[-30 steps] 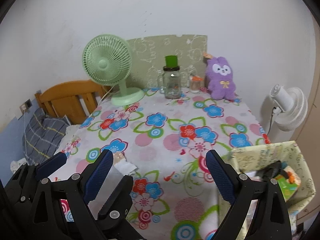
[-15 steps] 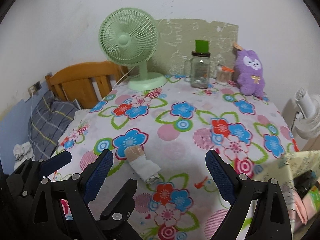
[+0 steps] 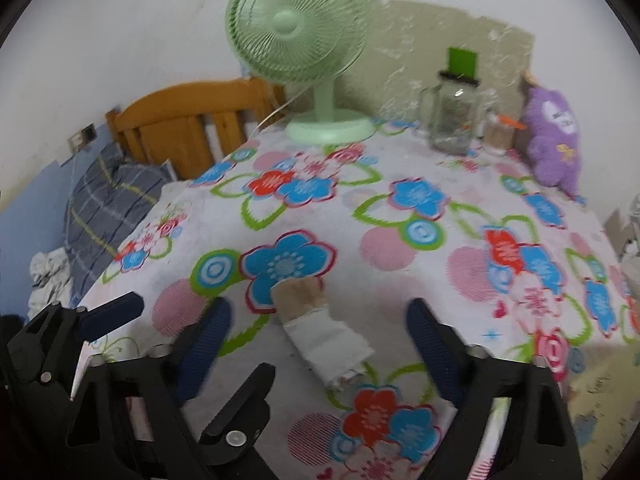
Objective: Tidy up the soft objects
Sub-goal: 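Close the right tool on the white wrapped roll and lift it, then carry the white roll with the right tool over the gift box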
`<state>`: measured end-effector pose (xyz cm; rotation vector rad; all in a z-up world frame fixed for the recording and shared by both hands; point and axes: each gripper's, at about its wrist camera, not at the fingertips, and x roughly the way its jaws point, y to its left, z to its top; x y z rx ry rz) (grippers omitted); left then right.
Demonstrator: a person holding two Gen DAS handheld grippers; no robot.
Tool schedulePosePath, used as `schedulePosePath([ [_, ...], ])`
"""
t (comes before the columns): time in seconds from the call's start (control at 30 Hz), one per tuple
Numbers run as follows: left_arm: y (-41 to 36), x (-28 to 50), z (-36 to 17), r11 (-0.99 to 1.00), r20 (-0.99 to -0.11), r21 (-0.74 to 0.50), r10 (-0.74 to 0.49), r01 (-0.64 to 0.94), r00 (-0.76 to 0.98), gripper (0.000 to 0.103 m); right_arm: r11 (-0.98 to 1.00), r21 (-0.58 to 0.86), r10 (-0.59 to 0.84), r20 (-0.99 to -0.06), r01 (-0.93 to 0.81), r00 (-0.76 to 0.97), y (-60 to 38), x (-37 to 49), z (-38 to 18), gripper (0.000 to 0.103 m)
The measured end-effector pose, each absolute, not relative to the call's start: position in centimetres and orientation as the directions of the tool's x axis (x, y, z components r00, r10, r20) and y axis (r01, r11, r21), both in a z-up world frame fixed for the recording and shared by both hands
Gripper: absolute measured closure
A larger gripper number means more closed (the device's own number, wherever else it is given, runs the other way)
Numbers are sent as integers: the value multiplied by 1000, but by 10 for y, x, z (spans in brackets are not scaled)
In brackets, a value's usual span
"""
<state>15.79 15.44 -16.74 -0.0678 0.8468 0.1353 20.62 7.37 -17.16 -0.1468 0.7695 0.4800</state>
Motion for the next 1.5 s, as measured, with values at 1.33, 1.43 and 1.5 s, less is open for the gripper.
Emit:
schedulePosePath([
  [1.33, 133, 144, -163, 994, -758, -23, 55, -111, 650, 1, 907, 28, 292, -761, -421, 579, 53, 191, -170, 74],
  [1.43, 128, 139, -155, 994, -745, -20, 58, -108, 665, 1, 909, 26, 295, -748, -417, 595, 48, 183, -162, 74],
  [1.5, 124, 134, -148, 994, -735, -19, 57, -104, 676, 1, 911, 23, 294, -737, -412, 608, 43, 178, -155, 74],
])
